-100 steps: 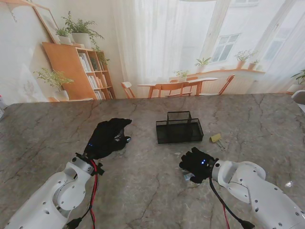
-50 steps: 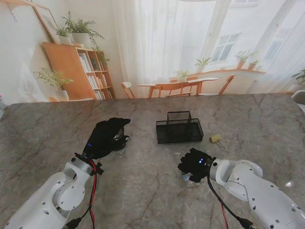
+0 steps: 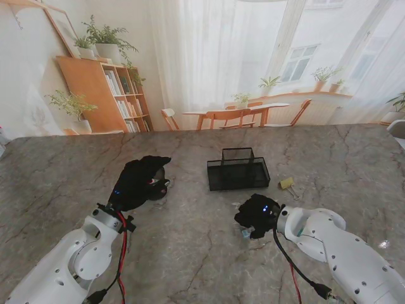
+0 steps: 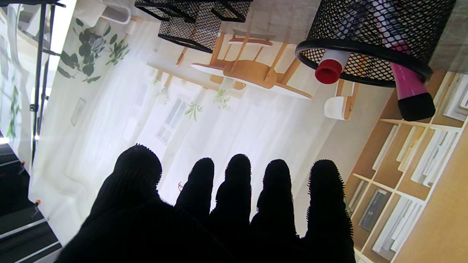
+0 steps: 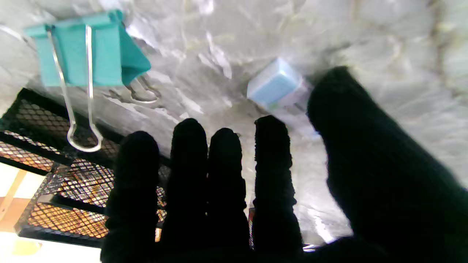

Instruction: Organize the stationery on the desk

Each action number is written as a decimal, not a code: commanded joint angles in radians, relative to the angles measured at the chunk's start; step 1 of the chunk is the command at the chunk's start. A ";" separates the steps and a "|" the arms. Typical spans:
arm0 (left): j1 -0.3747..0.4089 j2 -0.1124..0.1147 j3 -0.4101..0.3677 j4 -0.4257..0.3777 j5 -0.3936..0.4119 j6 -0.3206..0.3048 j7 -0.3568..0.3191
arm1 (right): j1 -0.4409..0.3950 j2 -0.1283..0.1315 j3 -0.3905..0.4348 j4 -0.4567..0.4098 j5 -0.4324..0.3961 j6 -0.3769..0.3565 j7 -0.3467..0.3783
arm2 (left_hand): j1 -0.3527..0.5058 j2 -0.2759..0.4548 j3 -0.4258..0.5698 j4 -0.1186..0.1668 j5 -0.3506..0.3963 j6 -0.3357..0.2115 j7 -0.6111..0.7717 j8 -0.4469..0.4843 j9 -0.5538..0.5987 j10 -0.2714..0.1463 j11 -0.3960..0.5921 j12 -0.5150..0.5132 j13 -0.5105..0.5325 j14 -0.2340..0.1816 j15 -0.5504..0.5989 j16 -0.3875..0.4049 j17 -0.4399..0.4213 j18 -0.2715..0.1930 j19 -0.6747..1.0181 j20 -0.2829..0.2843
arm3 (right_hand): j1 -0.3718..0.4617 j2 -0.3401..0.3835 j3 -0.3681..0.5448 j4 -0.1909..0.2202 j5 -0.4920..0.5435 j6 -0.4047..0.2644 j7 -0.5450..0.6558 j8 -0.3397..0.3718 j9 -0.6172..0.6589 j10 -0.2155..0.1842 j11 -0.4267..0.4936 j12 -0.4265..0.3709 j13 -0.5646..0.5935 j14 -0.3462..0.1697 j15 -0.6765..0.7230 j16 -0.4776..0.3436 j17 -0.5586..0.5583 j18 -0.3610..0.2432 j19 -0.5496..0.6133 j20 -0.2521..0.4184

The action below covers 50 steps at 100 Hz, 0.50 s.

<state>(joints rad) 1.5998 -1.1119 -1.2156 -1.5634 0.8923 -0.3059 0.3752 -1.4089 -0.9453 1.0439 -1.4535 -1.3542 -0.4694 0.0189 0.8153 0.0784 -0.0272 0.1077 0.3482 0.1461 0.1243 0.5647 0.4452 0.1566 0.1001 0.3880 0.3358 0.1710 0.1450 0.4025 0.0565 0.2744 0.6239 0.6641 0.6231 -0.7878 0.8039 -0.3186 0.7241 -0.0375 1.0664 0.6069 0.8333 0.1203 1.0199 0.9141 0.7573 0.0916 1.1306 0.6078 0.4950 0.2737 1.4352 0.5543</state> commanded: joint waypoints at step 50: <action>0.011 -0.004 -0.009 -0.008 -0.001 0.007 0.004 | 0.067 -0.010 -0.077 0.098 0.041 0.011 0.019 | 0.027 0.061 -0.018 -0.157 0.028 -0.006 0.009 0.016 0.012 -0.018 -0.002 0.007 0.016 -0.015 0.015 0.010 -0.011 -0.001 0.010 -0.008 | 0.065 0.116 0.002 0.172 -0.209 -0.025 0.014 0.155 -0.173 0.011 -0.002 -0.040 -0.116 0.002 -0.053 -0.014 -0.091 -0.016 -0.004 -0.019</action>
<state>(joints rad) 1.6097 -1.1121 -1.2273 -1.5702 0.8946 -0.2980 0.3794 -1.3253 -0.9545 0.9722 -1.3868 -1.3020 -0.4530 0.0187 0.8154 0.0786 -0.0272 0.1077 0.3593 0.1461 0.1250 0.5664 0.4452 0.1566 0.1002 0.3883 0.3358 0.1710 0.1451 0.4029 0.0565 0.2744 0.6246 0.6641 0.5991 -0.7460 0.7789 -0.3116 0.5634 -0.0723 1.1032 0.7179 0.6882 0.1222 1.0298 0.8897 0.6639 0.0916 1.0823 0.5874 0.4244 0.2641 1.4335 0.5505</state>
